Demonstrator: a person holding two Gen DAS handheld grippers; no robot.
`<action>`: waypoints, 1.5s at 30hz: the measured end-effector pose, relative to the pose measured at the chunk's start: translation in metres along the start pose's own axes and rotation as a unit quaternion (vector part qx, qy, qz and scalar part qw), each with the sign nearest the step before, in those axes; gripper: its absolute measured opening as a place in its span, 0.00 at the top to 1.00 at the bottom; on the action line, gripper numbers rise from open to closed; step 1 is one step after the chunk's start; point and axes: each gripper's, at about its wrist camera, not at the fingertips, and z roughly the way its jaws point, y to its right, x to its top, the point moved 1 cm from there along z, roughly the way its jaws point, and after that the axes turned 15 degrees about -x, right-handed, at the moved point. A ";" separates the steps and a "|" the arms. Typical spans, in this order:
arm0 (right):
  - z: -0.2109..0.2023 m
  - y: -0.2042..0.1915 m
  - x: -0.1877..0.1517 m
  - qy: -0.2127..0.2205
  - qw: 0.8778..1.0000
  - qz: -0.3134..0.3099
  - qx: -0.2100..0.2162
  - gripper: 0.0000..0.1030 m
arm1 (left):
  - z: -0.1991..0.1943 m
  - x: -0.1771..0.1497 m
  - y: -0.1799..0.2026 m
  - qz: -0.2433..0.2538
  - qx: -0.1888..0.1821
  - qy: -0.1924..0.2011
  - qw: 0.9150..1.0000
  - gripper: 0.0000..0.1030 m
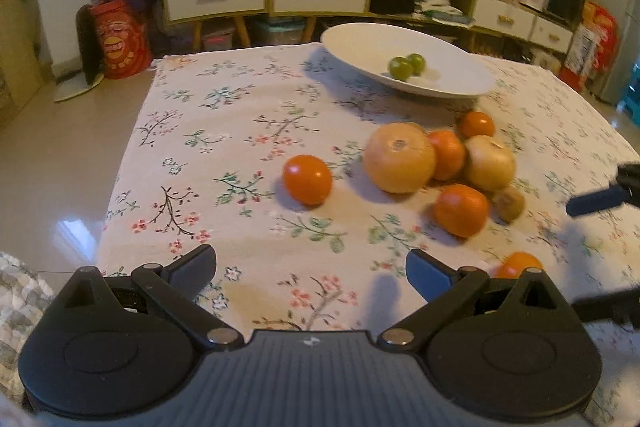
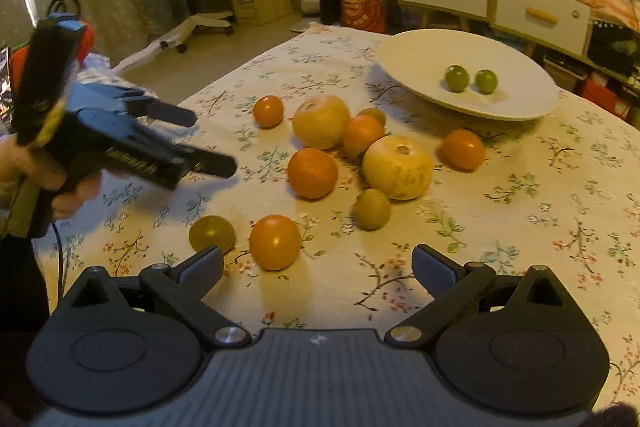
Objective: Organize fruits
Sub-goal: 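Move both open grippers back toward the remaining fruits, then grasp a small orange tomato with the right gripper while the left gripper grasps another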
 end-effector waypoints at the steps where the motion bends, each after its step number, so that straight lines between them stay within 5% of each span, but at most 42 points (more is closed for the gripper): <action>1: 0.002 -0.002 -0.001 -0.001 1.000 -0.001 0.001 0.05 | 0.001 0.000 -0.001 0.000 0.004 0.004 1.000 0.16; 11: 0.016 -0.011 -0.004 -0.008 1.000 -0.022 0.018 0.23 | 0.017 0.004 -0.006 0.009 0.020 0.026 0.999 0.21; 25: 0.019 -0.012 -0.001 0.002 0.999 -0.020 0.027 0.43 | 0.026 0.018 -0.007 0.002 0.018 0.048 0.999 0.60; 39: 0.018 -0.015 0.001 -0.006 0.998 -0.024 0.051 0.70 | 0.029 0.025 -0.006 -0.013 0.016 0.045 0.999 0.78; 45: 0.020 -0.014 0.003 -0.009 0.998 -0.025 0.053 0.71 | 0.029 0.026 -0.006 -0.019 0.019 0.042 0.999 0.87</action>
